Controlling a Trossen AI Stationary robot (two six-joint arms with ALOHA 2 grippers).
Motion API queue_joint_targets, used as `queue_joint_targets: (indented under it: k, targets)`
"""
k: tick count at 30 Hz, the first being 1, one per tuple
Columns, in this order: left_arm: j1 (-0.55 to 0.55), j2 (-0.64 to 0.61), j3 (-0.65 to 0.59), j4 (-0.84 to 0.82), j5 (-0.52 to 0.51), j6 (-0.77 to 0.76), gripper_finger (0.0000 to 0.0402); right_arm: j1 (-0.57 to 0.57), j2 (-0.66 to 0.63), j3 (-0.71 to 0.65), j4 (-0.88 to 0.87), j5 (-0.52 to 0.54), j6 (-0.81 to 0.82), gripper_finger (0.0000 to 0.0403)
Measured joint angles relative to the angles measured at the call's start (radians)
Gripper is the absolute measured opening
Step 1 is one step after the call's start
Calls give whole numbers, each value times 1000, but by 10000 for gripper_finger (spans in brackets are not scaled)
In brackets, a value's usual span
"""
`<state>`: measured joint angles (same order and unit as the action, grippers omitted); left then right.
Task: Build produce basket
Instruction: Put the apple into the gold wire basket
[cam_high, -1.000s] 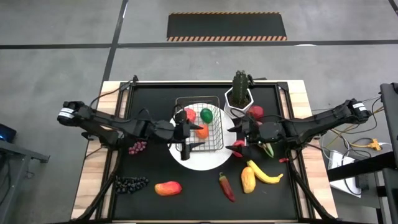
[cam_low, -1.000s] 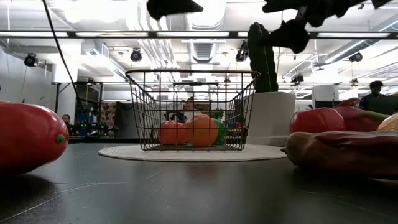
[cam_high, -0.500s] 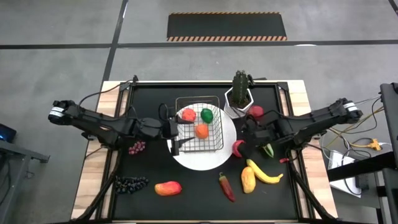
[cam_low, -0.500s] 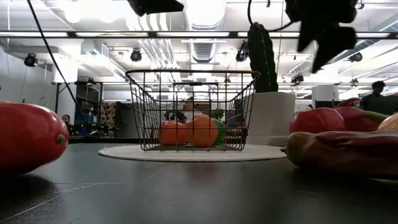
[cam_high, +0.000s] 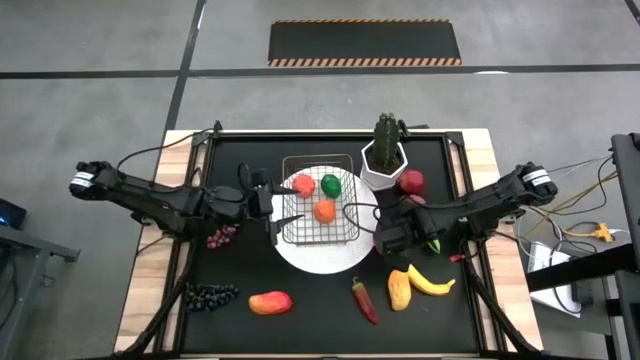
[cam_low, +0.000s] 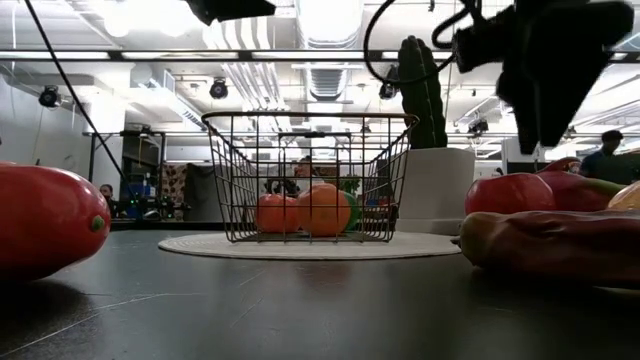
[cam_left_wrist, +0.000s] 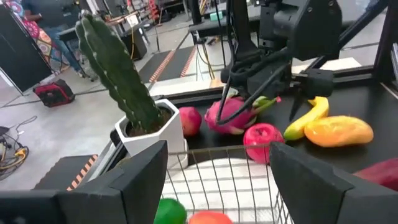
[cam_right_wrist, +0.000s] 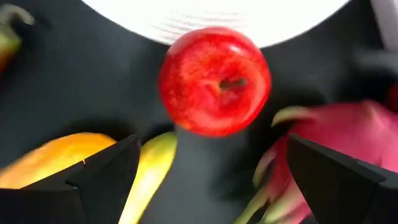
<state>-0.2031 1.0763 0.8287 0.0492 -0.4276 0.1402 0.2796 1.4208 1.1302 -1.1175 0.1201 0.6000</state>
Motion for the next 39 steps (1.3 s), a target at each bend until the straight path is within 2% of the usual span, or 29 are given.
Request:
queue_joint_targets:
  k: [6, 20, 23, 30, 35, 39]
  targets:
    - [0, -21, -31, 30, 0, -2, 261, -17, -30, -109, 165, 45, -143, 382]
    - [0, -31, -37, 24, 0, 0, 261, -49, -94, -303, 429, 33, -222, 381]
    - [0, -31, -38, 25, 0, 5, 261, -49, -95, -320, 447, 34, -222, 370]
    - [0, -31, -103, 106, 0, 33, 261, -49, -105, -311, 444, 29, -216, 308]
    - [0, -32, -166, 147, 0, 35, 261, -49, -125, -276, 412, 23, -209, 306]
    - [0, -46, -196, 188, 1, 96, 261, -54, -130, -205, 291, 27, -186, 307]
